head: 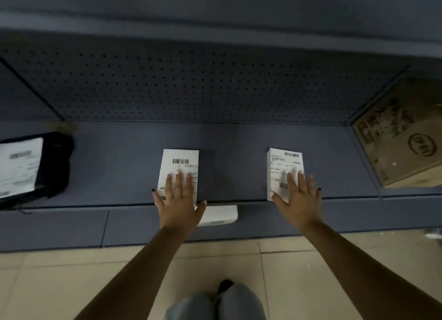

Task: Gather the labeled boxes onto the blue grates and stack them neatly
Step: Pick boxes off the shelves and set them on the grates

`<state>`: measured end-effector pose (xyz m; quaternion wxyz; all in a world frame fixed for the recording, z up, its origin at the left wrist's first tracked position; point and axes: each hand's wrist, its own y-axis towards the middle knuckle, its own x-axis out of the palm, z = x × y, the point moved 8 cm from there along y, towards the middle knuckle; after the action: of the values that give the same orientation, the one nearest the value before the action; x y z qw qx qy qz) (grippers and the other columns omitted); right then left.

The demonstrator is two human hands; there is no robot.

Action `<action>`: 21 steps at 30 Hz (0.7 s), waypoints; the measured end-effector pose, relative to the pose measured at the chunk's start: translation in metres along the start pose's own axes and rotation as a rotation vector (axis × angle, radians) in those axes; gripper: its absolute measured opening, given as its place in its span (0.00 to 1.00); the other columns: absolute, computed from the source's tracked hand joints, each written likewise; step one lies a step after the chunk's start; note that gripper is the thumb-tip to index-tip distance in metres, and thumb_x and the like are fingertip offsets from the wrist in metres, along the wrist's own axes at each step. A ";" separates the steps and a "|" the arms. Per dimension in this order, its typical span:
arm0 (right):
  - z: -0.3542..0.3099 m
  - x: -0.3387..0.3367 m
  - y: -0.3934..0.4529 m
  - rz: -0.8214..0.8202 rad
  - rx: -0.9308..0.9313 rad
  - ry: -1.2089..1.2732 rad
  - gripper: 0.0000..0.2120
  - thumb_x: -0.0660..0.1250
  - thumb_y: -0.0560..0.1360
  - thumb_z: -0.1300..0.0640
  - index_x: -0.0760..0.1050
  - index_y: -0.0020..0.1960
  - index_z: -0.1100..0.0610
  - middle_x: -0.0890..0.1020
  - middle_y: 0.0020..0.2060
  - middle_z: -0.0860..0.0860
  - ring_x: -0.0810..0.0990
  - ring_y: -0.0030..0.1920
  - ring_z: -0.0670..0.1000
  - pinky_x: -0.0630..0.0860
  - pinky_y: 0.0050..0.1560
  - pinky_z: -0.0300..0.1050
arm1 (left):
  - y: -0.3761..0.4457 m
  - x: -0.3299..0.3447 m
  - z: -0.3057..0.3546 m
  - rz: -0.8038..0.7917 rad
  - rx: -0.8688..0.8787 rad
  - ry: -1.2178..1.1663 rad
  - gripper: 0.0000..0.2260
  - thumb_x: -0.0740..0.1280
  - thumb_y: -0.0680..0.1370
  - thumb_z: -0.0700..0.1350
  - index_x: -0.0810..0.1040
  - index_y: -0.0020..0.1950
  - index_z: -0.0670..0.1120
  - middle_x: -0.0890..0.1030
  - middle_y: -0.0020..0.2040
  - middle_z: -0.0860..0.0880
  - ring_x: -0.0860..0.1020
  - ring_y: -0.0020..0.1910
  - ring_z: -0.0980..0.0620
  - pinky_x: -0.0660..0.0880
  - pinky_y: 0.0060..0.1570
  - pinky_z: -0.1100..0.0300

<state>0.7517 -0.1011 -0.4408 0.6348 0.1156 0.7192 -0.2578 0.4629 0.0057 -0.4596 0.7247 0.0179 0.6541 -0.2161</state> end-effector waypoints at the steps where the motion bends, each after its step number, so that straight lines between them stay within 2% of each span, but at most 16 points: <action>1: 0.002 0.008 0.010 0.004 0.005 -0.002 0.41 0.46 0.73 0.28 0.45 0.77 0.51 0.47 0.77 0.56 0.42 0.75 0.61 0.49 0.72 0.65 | 0.007 0.010 -0.002 0.003 -0.016 0.031 0.36 0.47 0.77 0.66 0.32 0.75 0.50 0.34 0.77 0.46 0.35 0.75 0.43 0.41 0.69 0.33; 3: 0.002 0.024 0.023 0.008 0.007 -0.007 0.45 0.42 0.70 0.25 0.43 0.77 0.52 0.47 0.77 0.55 0.42 0.76 0.60 0.50 0.71 0.66 | 0.018 0.023 -0.005 0.054 -0.030 0.074 0.38 0.47 0.76 0.68 0.34 0.76 0.51 0.37 0.77 0.46 0.37 0.76 0.42 0.41 0.67 0.30; 6: -0.001 0.036 0.031 0.055 0.004 -0.024 0.48 0.40 0.67 0.25 0.46 0.77 0.56 0.50 0.77 0.57 0.45 0.76 0.60 0.52 0.69 0.67 | 0.026 0.025 -0.006 0.145 -0.034 0.070 0.36 0.51 0.76 0.66 0.47 0.78 0.51 0.49 0.78 0.45 0.47 0.76 0.40 0.45 0.66 0.30; 9: -0.005 0.037 0.030 0.031 -0.040 -0.016 0.46 0.46 0.69 0.28 0.53 0.76 0.58 0.57 0.75 0.60 0.52 0.75 0.64 0.64 0.64 0.68 | 0.027 0.025 -0.005 0.093 -0.043 0.083 0.33 0.50 0.76 0.63 0.49 0.78 0.51 0.51 0.78 0.46 0.50 0.76 0.41 0.54 0.65 0.32; 12: -0.009 0.024 0.019 0.020 -0.107 -0.048 0.40 0.50 0.69 0.33 0.60 0.74 0.57 0.61 0.73 0.61 0.60 0.72 0.64 0.71 0.55 0.68 | 0.019 0.016 -0.005 0.069 -0.037 0.052 0.32 0.54 0.74 0.60 0.62 0.75 0.48 0.62 0.75 0.43 0.59 0.71 0.40 0.65 0.58 0.33; 15: -0.020 -0.004 0.001 0.047 -0.161 -0.064 0.37 0.52 0.69 0.35 0.67 0.70 0.55 0.64 0.72 0.60 0.63 0.70 0.63 0.70 0.53 0.67 | -0.004 -0.001 0.001 0.079 -0.003 0.043 0.31 0.52 0.75 0.61 0.61 0.75 0.47 0.63 0.75 0.42 0.61 0.70 0.40 0.65 0.56 0.33; 18: -0.039 -0.037 -0.022 0.051 -0.247 -0.075 0.36 0.54 0.68 0.36 0.66 0.70 0.54 0.64 0.72 0.58 0.63 0.70 0.61 0.69 0.54 0.65 | -0.039 -0.029 0.004 0.080 0.059 0.035 0.31 0.50 0.76 0.61 0.62 0.75 0.46 0.64 0.74 0.42 0.63 0.70 0.39 0.66 0.56 0.33; 21: -0.065 -0.072 -0.046 0.059 -0.343 -0.065 0.35 0.55 0.69 0.36 0.66 0.70 0.53 0.65 0.72 0.57 0.62 0.71 0.59 0.69 0.55 0.63 | -0.074 -0.066 -0.004 0.106 0.048 0.013 0.30 0.51 0.76 0.60 0.64 0.74 0.46 0.66 0.73 0.42 0.63 0.69 0.39 0.66 0.56 0.35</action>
<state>0.6856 -0.0949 -0.3562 0.6755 0.0185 0.7279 -0.1162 0.4306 -0.0411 -0.3782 0.7303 0.0712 0.6515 -0.1926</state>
